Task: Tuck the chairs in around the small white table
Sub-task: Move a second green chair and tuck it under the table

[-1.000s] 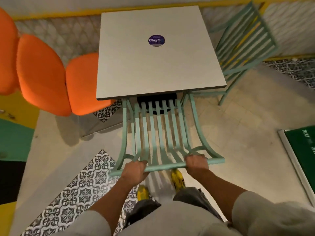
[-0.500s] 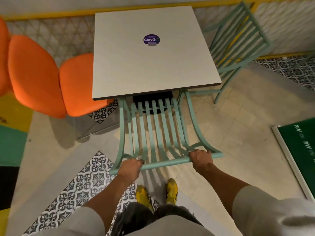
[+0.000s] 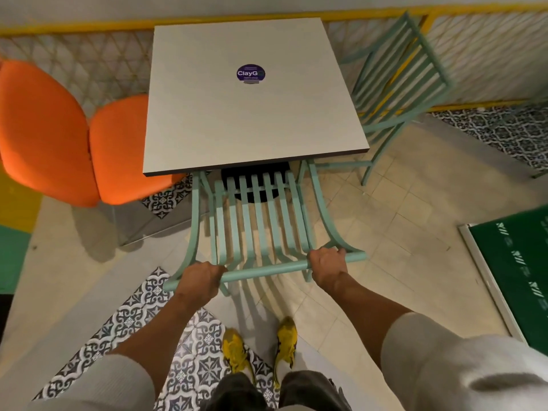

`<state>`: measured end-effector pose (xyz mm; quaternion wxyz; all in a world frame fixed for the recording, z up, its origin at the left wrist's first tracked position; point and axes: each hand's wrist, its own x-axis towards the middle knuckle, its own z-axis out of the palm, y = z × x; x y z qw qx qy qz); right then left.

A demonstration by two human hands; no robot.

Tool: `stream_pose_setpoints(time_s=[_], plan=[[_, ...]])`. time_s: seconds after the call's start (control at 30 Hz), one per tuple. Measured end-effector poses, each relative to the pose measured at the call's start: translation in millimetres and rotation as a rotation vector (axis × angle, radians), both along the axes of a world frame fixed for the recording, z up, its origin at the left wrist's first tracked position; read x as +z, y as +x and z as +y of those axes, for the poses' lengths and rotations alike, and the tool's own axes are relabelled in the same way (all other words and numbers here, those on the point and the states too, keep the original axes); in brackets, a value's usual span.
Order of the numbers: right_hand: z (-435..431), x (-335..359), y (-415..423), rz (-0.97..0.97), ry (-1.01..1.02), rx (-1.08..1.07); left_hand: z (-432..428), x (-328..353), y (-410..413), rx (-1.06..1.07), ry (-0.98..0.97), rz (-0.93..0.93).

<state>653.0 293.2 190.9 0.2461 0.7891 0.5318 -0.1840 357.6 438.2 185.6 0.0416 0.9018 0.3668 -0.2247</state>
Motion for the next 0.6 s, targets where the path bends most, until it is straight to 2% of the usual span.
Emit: stream_pose_setpoints(time_s=[0.1,0.23,0.6], plan=[[-18,-11,-7,0.025,-0.041,0.014,-22,-8,-7,0.003,-0.038,0.01],[-35,-22,-13,0.035,0.005,0.002,-35,-18,-14,0.03,-0.064,-0.036],[-31,-26,11,0.021,0.01,-0.005,-34,-17,12,0.006,-0.056,0.049]])
